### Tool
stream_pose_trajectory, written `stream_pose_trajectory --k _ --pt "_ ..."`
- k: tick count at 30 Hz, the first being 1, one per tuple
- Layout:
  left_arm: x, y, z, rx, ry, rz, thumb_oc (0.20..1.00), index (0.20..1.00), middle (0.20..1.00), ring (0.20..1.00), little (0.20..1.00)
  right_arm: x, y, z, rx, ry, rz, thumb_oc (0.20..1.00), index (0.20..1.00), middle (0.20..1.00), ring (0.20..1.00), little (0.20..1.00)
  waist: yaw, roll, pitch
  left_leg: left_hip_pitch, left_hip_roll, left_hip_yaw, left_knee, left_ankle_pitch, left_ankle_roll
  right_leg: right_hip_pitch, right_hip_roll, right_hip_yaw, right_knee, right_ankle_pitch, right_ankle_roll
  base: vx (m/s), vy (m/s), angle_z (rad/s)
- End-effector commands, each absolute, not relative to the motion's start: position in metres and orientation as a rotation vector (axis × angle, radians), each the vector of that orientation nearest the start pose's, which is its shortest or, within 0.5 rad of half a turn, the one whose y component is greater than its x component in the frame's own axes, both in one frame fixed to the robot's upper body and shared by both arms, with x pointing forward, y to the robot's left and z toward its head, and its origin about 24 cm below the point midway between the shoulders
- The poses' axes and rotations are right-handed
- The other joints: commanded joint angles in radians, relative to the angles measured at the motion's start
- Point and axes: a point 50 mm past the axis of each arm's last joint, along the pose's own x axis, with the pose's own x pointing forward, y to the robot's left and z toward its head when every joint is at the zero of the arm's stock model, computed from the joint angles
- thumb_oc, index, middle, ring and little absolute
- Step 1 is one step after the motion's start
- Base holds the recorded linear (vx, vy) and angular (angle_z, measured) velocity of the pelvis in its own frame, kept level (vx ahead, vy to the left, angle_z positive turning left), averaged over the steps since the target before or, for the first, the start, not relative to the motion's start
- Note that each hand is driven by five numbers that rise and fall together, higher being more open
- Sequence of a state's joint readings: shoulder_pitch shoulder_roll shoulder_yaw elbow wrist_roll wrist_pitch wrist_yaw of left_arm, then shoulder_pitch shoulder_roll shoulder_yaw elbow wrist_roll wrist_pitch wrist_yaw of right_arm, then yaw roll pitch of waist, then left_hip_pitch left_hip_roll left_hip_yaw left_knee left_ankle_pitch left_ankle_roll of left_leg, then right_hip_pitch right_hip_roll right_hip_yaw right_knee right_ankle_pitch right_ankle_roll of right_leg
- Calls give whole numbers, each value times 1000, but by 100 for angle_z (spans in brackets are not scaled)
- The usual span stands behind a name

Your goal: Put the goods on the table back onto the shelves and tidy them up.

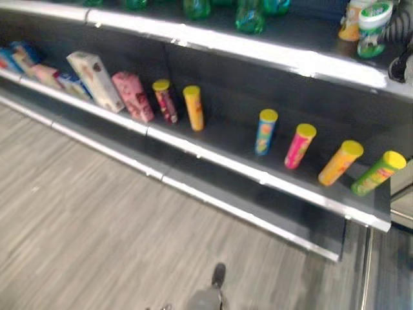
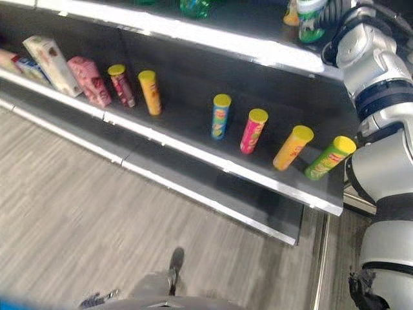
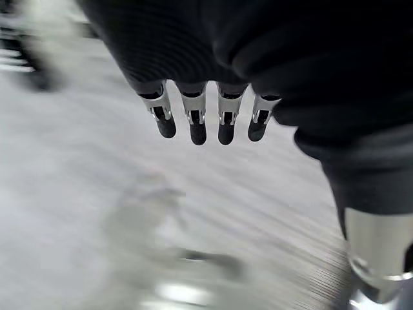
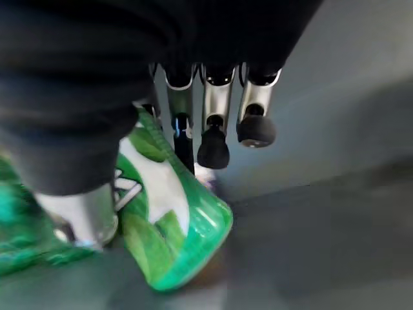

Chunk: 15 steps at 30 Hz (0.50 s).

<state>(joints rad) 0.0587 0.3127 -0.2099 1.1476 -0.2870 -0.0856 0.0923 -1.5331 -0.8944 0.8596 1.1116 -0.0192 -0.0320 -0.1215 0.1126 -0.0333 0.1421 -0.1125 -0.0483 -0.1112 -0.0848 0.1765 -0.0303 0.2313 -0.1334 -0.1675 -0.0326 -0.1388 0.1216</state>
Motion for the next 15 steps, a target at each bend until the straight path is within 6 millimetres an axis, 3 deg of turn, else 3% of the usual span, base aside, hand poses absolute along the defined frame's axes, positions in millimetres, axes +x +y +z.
stream_pose_trajectory --k 1,3,6,7,9,10,12,15 --pt "85 266 -149 283 1120 219 1000 1000 1000 1000 1000 380 -277 382 -1267 -339 -462 200 200 200 200 200 32 -49 -35 -6 39 33 82 -146 -65 -60 -66 44 208 26 84 101 117 -15" --pt "92 268 -146 303 1096 209 1000 1000 1000 1000 1000 380 -279 382 -1257 -331 -468 200 200 200 200 200 20 -37 -26 37 34 54 62 -160 -44 -132 -102 36 344 108 96 143 166 -20" --pt "98 270 -144 299 1079 216 1000 1000 1000 1000 1000 377 -287 381 -1242 -306 -485 200 200 200 200 200 14 -38 -15 58 40 60 42 -163 -44 -154 -117 1 351 127 92 90 39 -19" --pt "107 266 -143 299 1054 202 1000 1000 1000 1000 1000 375 -292 384 -1213 -301 -507 200 200 200 200 200 -8 -25 -6 75 55 67 26 -174 -54 -193 -104 -25 250 84 78 58 -7 4" --pt "111 266 -142 307 1047 195 1000 1000 1000 1000 1000 375 -290 386 -1202 -318 -507 200 200 200 200 200 -18 -21 1 80 59 68 21 -177 -59 -212 -93 -32 191 81 73 23 -31 0" --pt "107 268 -144 358 1079 186 1000 1000 1000 1000 1000 372 -307 375 -1221 -265 -572 200 200 200 200 200 -32 -20 16 85 63 79 20 -184 -56 -239 -82 -28 136 76 66 21 -52 -7" --pt "108 271 -142 343 1063 187 1000 1000 1000 1000 1000 373 -288 390 -1213 -331 -515 200 200 200 200 200 -38 -41 16 85 57 74 42 -188 -64 -193 -73 -10 52 79 67 57 -39 8" --pt "103 266 -145 300 1076 203 1000 1000 1000 1000 1000 372 -289 392 -1242 -331 -510 200 200 200 200 200 -56 -48 1 98 74 100 31 -188 -77 -168 -54 6 -9 94 67 50 -37 27"
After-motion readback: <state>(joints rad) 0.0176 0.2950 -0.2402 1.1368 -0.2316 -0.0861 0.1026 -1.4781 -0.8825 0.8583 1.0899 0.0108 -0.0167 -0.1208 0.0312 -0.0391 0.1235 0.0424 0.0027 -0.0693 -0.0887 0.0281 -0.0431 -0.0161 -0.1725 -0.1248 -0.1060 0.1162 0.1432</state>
